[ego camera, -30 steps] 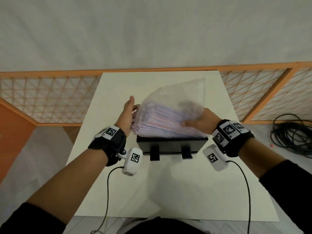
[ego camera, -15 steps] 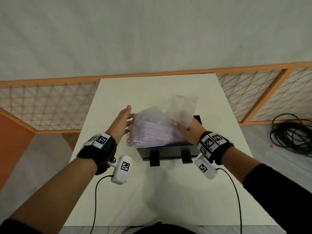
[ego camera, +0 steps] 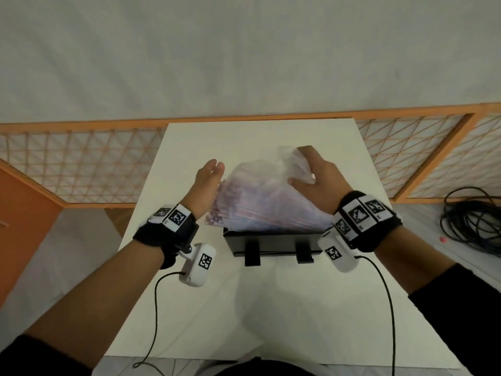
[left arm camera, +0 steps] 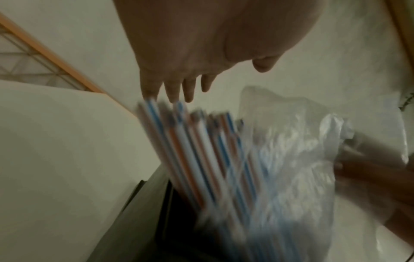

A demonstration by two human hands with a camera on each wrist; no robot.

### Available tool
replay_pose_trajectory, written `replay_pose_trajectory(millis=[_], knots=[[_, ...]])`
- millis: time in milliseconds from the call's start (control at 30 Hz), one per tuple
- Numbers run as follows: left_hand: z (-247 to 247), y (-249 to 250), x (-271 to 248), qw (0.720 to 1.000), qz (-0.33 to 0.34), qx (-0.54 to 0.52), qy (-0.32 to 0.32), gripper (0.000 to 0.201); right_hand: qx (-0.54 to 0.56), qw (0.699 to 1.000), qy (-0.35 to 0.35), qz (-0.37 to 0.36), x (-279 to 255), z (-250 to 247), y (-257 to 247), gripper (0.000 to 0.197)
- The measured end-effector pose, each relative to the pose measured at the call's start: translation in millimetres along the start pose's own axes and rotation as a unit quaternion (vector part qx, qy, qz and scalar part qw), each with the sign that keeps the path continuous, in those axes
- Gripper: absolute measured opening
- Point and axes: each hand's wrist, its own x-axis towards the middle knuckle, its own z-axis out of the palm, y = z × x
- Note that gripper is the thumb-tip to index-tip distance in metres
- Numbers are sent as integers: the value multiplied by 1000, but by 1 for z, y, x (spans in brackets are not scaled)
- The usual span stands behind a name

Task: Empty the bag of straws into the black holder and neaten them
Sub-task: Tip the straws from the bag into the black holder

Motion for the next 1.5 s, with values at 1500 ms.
replay_pose_trajectory(millis=[1500], knots=[[41, 40, -8, 981, 77, 174, 33, 29, -12, 997, -71, 20, -19, -18, 4, 55]])
